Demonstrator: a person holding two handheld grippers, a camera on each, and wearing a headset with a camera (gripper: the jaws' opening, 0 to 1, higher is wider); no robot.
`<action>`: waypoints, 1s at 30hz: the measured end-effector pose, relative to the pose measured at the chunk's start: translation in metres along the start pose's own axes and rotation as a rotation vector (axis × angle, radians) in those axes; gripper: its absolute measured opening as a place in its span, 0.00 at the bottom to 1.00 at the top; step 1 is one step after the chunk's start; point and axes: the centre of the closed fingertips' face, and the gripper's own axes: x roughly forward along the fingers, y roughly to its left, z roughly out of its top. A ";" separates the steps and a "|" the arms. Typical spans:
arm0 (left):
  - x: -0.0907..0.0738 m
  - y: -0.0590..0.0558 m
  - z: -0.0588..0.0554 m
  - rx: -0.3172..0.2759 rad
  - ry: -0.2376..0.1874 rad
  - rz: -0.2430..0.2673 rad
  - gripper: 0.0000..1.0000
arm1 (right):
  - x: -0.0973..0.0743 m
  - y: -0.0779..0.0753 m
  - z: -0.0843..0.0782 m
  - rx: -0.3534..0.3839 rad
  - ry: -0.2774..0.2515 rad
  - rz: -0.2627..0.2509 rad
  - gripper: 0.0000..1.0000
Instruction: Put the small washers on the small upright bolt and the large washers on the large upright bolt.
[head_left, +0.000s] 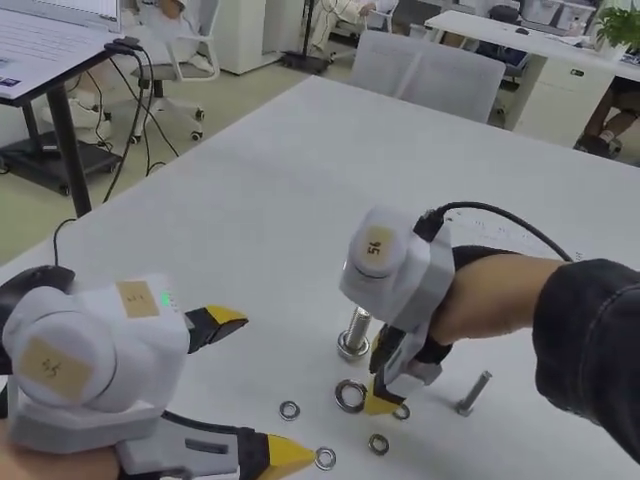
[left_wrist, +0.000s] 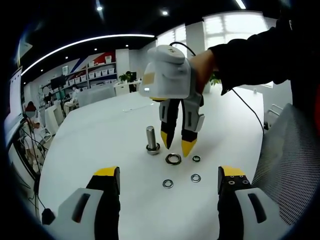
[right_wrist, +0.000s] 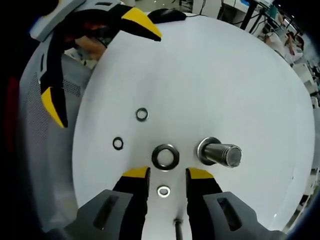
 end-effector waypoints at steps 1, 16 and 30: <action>0.000 0.000 0.000 0.001 0.001 0.000 0.80 | 0.001 0.000 0.001 -0.002 0.000 -0.001 0.30; -0.003 0.000 -0.001 0.002 0.000 -0.001 0.79 | 0.009 0.007 0.013 -0.039 -0.003 -0.017 0.30; -0.006 -0.001 -0.001 0.005 -0.002 -0.003 0.78 | 0.009 0.003 0.016 -0.029 -0.007 -0.031 0.30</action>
